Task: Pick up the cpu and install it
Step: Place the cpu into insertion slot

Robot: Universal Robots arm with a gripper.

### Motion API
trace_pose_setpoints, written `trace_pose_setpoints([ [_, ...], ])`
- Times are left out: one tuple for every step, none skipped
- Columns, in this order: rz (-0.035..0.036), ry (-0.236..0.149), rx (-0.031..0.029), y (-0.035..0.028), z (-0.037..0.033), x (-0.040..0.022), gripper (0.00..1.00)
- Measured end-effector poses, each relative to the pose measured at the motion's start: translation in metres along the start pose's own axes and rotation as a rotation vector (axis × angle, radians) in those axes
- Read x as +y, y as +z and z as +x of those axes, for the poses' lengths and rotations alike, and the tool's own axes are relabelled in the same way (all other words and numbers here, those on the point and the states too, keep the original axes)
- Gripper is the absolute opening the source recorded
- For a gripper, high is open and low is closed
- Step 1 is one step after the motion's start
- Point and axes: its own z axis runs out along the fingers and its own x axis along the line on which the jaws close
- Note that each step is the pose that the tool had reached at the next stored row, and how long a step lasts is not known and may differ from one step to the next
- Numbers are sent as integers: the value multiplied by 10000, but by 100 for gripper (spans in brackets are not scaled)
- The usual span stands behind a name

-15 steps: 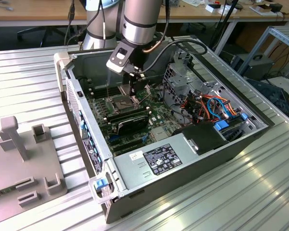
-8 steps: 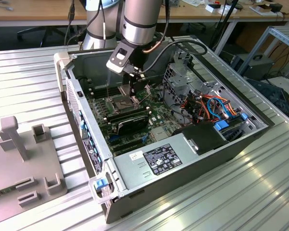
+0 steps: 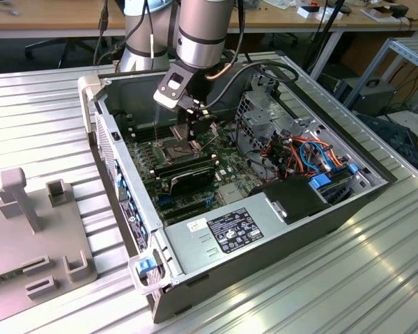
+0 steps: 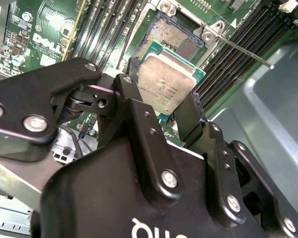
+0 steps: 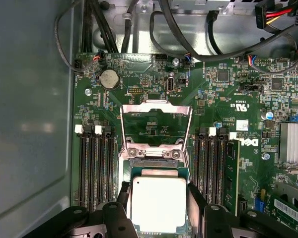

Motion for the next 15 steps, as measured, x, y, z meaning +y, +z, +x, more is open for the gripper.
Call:
trace_pose_setpoints([
  [0, 0, 0, 0, 0, 0, 54],
  [0, 0, 0, 0, 0, 0, 54],
  [0, 0, 1, 1, 0, 0, 54],
  [0, 0, 1, 3, 0, 0, 54],
  [-1, 0, 1, 4, 0, 0, 54],
  [0, 0, 1, 6, 0, 0, 54],
  [0, 0, 1, 7, 0, 0, 54],
  [-1, 0, 2, 10, 0, 0, 54],
  [-1, 0, 2, 14, 0, 0, 54],
  [0, 0, 1, 23, 0, -1, 54],
  [0, 0, 0, 31, 0, -1, 54],
  [-1, -1, 1, 42, -1, -1, 54],
  [0, 0, 1, 59, -1, -2, 54],
  [0, 0, 1, 73, -1, -3, 54],
  [0, -1, 0, 92, -2, -3, 54],
])
